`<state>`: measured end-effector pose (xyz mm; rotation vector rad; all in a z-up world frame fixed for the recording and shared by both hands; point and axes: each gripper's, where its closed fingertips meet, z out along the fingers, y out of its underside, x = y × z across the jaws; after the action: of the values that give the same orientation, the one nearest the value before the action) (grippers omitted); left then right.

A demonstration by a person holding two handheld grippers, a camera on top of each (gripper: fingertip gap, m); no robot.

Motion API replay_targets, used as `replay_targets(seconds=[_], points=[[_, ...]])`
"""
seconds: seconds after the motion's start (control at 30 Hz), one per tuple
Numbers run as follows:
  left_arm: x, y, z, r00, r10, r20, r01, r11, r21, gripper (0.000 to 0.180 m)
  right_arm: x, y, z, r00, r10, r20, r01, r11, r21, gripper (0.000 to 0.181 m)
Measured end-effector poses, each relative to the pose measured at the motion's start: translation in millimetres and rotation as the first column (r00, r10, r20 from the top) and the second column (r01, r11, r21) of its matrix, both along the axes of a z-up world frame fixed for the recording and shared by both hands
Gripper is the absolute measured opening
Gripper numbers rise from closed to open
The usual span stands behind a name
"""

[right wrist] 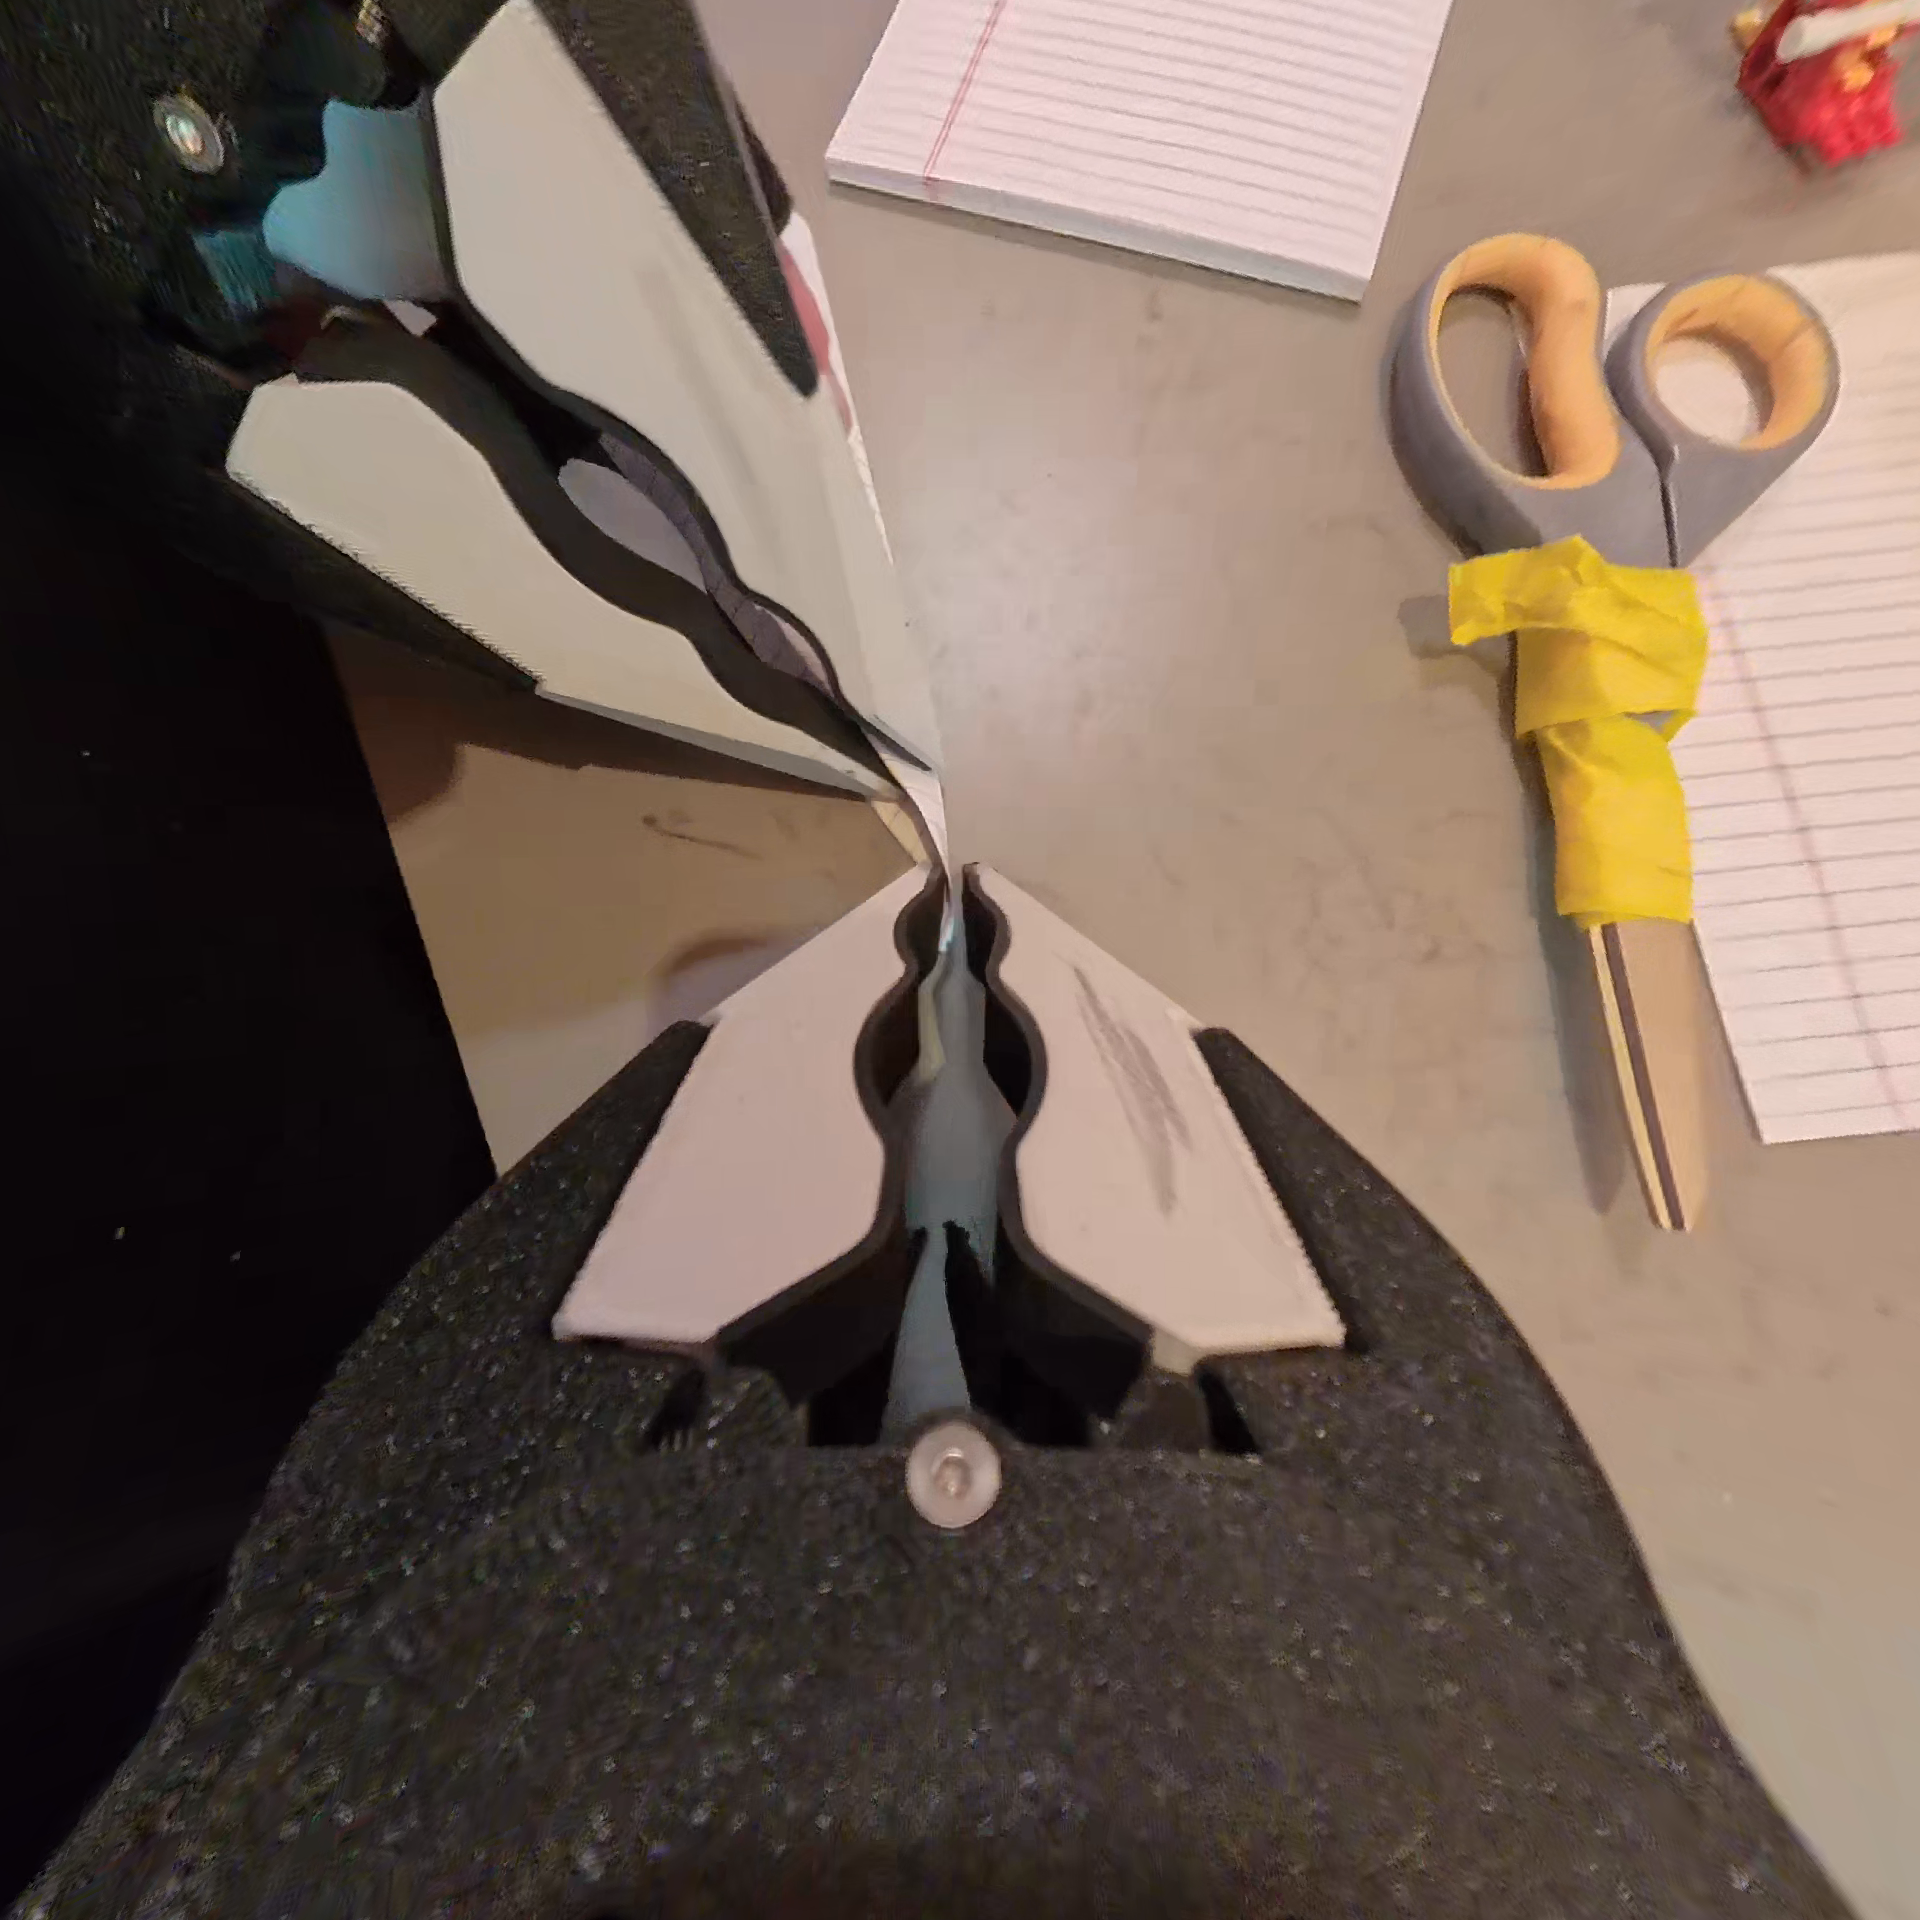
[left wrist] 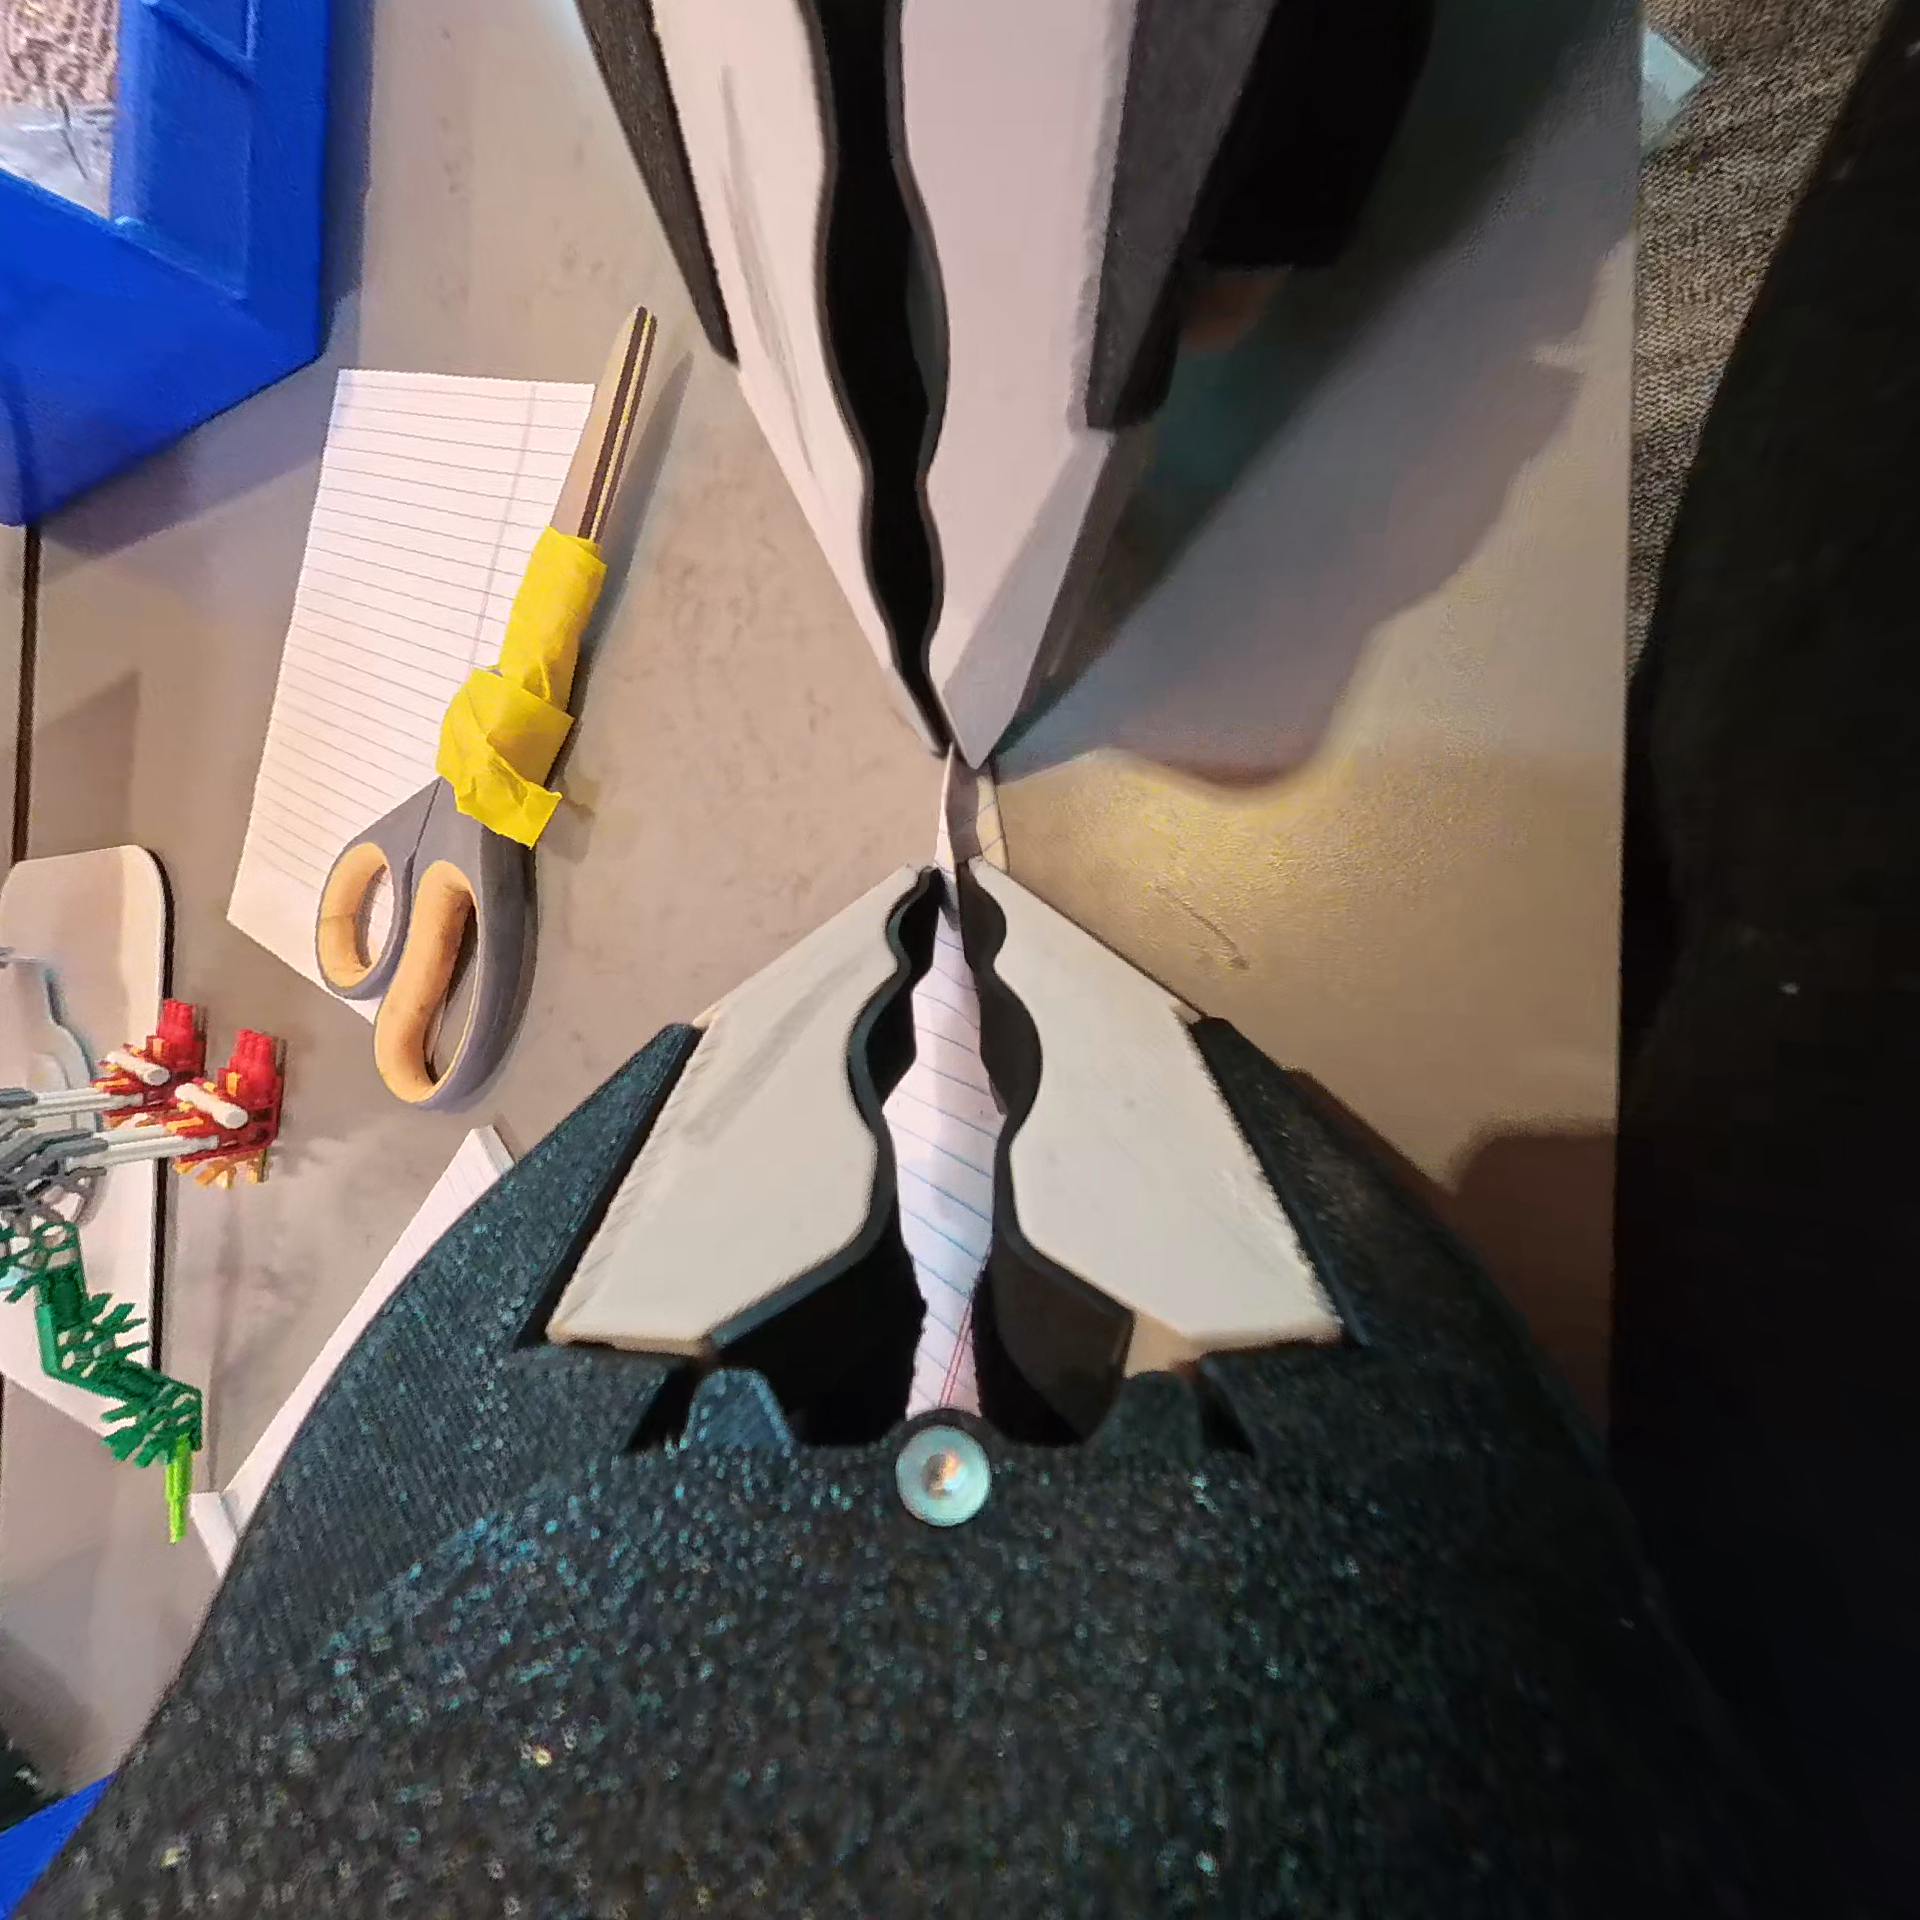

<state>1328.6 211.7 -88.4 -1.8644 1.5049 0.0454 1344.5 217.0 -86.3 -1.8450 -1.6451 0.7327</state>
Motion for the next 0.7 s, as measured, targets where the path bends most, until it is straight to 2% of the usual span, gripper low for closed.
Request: replay_targets(seconds=[0.17,0.27,0.3,0.57,0.7], points=[[0,1,0,1.0,0.0,0.014,0.0,1.0,0.001,0.003,10,1,4,1.0,-0.019,-0.021,0.017,0.997,-0.081,0.007],[0,1,0,1.0,0.007,0.024,-0.007,1.0,0.006,0.002,3,-2,7,0.999,0.005,-0.042,-0.007,0.999,-0.046,0.007],[0,1,0,1.0,0.005,0.025,-0.005,1.0,0.008,0.002,1,0,7,0.999,-0.002,-0.044,0.0,1.0,-0.03,0.0],[0,1,-1,0.999,0.002,0.052,-0.004,1.0,0.026,0.001,14,10,0,1.0,0.004,0.017,-0.006,0.994,0.11,0.0],[0,1,0,0.998,0.002,0.057,-0.004,1.0,0.03,0.001,7,5,12,0.998,0.038,-0.057,-0.031,0.992,0.119,0.004]])
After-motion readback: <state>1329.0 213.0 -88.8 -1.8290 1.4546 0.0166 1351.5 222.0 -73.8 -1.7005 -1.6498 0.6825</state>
